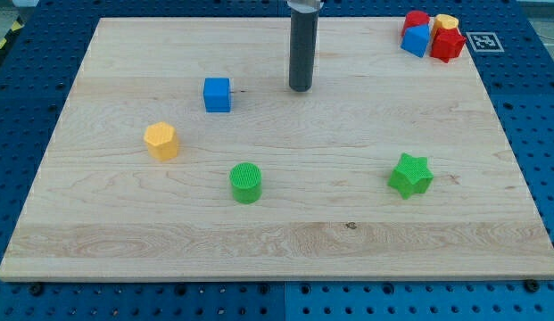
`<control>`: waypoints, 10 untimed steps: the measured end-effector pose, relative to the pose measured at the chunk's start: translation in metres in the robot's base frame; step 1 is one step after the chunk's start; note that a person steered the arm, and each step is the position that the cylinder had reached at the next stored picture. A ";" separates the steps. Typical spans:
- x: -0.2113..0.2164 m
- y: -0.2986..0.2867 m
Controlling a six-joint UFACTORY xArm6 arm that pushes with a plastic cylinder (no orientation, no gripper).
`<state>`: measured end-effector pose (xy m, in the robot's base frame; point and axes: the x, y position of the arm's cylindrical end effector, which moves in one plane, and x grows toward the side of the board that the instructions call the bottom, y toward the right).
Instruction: Place the arm below the blue cube
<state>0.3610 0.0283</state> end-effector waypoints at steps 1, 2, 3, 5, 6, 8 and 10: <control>0.027 -0.005; 0.052 -0.021; 0.066 -0.050; 0.075 -0.095; 0.068 -0.095; 0.066 -0.095; 0.064 -0.118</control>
